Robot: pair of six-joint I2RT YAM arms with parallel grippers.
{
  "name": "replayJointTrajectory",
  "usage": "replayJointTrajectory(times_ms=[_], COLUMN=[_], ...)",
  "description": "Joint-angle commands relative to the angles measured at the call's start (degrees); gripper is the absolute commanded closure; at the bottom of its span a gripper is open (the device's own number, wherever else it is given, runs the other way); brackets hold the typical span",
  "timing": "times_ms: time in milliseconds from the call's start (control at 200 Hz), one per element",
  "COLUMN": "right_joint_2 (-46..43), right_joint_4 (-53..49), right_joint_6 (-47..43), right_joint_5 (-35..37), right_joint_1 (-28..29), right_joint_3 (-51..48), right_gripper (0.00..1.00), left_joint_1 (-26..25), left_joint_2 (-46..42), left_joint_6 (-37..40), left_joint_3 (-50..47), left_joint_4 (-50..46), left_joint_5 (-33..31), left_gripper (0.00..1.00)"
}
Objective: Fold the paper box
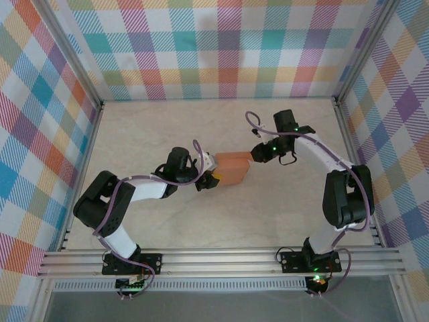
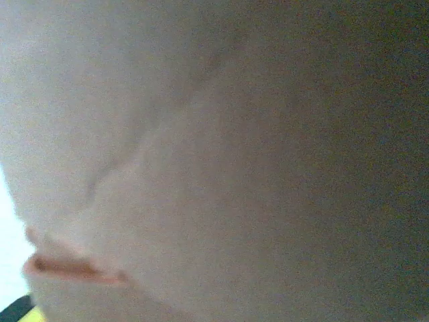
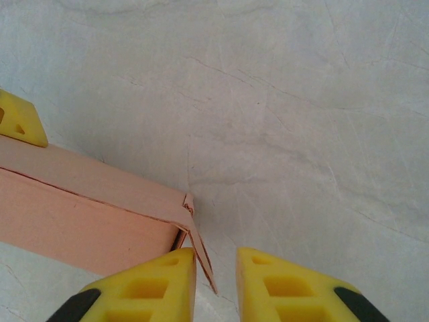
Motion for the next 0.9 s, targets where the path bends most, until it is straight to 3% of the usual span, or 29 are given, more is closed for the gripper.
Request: replayJointTrajectory(times_ms=[0,105,175,255,350,500,755,895], right_joint_2=[0.9,0.8,0.6,0.6,1.1,1.5,1.6,1.4], right_joint_4=[-0.2,-0.7,-0.6,-0.4,-0.7,-1.1,-1.2,-1.7], right_joint_6=[-1.6,-2.2,-2.5,-2.6,-2.7,-2.8,-3.1,-3.1], right_joint_5=[-2.0,-3.0,-4.0,-4.1,-4.2,-4.7,-4.2,-4.5], right_joint_1=[0.2,0.2,0.2,0.2,0.2,0.2,0.2,0.2], right_joint_3=[1.4,1.5,1.5,1.3,1.5,1.7,1.6,1.8], right_gripper=[0.76,0.86,0.84,0.75,0.74,0.81,0.79,0.86], left_joint_1=[-0.1,-0.1,-0.1,-0.1,-0.1,-0.1,-0.2,-0.1], left_joint_2=[0.7,0.9,0.9,1.0,1.0,0.8,0.9,1.1], left_joint_6=[-0.1,-0.1,-0.2,-0.2,-0.2,-0.2,-0.3,-0.3], left_joint_3=[0.7,0.8,0.9,1.0,1.0,1.0,1.3,1.4], left_joint_4=[-2.4,-2.4,-2.6,-2.7,-2.9,-3.0,-3.4,-3.4], left_joint_5=[-1.3,-1.2,-1.2,-1.1,-1.2,-1.2,-1.3,-1.2], left_gripper=[0.71,0.71,0.71,0.71,0.72,0.71,0.71,0.71])
